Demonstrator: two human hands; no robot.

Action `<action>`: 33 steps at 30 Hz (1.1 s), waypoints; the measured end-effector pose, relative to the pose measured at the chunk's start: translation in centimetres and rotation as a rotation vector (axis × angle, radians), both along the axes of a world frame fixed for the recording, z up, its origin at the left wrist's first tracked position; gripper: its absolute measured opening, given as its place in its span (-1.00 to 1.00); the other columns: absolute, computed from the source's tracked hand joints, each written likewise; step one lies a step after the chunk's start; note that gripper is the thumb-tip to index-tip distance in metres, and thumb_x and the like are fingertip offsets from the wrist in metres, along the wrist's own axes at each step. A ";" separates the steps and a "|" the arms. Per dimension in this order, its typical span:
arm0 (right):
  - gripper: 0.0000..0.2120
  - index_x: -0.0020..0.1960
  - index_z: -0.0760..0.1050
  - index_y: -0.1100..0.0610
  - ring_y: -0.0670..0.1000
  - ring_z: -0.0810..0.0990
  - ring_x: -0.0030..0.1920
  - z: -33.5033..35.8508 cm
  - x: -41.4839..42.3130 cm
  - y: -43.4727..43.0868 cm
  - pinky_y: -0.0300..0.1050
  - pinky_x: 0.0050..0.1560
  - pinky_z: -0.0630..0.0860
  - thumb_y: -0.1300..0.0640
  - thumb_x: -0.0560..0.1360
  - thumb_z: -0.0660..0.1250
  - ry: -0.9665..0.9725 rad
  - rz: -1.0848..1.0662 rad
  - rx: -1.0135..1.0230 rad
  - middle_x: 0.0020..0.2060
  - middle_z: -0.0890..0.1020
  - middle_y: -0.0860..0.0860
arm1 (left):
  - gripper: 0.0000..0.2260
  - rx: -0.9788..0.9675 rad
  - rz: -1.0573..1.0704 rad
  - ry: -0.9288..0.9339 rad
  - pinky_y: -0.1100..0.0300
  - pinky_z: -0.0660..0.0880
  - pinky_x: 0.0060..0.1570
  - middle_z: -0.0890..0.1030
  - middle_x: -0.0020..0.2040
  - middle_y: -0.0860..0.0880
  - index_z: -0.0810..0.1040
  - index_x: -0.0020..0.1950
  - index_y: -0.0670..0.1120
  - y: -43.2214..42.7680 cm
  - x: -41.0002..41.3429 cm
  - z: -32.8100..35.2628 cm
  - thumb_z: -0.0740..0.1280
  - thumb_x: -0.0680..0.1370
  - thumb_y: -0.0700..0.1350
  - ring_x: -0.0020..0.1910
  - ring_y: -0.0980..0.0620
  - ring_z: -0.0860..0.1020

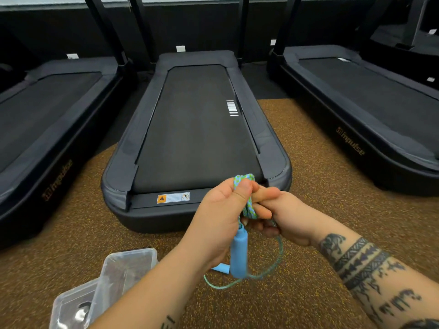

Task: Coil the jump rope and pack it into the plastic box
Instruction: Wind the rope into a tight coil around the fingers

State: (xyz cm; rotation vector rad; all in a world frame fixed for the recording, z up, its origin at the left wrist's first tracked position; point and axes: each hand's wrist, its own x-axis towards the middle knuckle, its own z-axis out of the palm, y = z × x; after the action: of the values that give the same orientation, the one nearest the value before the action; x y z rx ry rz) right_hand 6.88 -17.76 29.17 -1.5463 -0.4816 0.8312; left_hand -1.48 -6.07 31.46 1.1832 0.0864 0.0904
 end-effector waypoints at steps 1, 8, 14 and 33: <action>-0.68 -0.25 0.50 0.03 -0.06 0.37 -0.43 -0.1 0.2 0.0 -0.12 -0.39 0.01 -0.02 0.62 0.15 0.020 -0.007 0.000 -0.40 0.49 0.00 | -0.77 0.024 0.007 0.007 0.08 0.58 -0.33 0.73 -0.01 -0.19 0.51 -0.03 -0.16 0.1 0.1 -0.1 0.28 0.53 0.01 -0.35 -0.02 0.57; -0.70 -0.13 0.54 -0.02 -0.06 0.22 -0.53 -0.3 0.6 0.5 -0.19 -0.49 0.16 -0.03 0.67 0.11 -0.078 -0.008 -0.081 -0.42 0.39 0.00 | -0.81 0.120 0.216 -0.053 0.02 0.51 0.24 0.68 0.22 -0.04 0.56 0.10 -0.09 2.4 0.8 -0.2 0.29 0.57 -0.04 0.20 -0.09 0.63; -0.74 -0.12 0.52 0.06 -0.19 0.35 -0.58 0.6 -0.7 1.2 -0.32 -0.49 0.28 0.01 0.64 0.15 -0.436 0.110 -0.327 -0.50 0.44 -0.09 | -0.86 0.130 0.280 -0.120 0.12 0.45 0.28 0.69 0.21 -0.01 0.55 0.10 -0.05 2.7 0.7 0.0 0.20 0.65 -0.17 0.24 0.07 0.61; -0.78 -0.18 0.50 0.07 -0.21 0.46 -0.40 5.9 1.1 -1.1 -0.27 -0.28 0.37 0.01 0.58 0.26 -0.781 -0.049 -0.187 -0.43 0.54 -0.16 | -0.80 0.664 -0.126 -0.088 0.18 0.48 -0.11 0.64 -0.19 0.11 0.55 0.11 0.00 2.6 0.1 -0.9 0.19 0.59 0.00 -0.23 0.09 0.54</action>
State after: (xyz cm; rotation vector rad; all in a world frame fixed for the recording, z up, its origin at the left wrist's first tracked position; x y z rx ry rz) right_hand 7.99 -18.86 35.11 -2.0308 -0.9383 0.2031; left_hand -1.35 -3.50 30.51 1.8416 -0.1059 0.0603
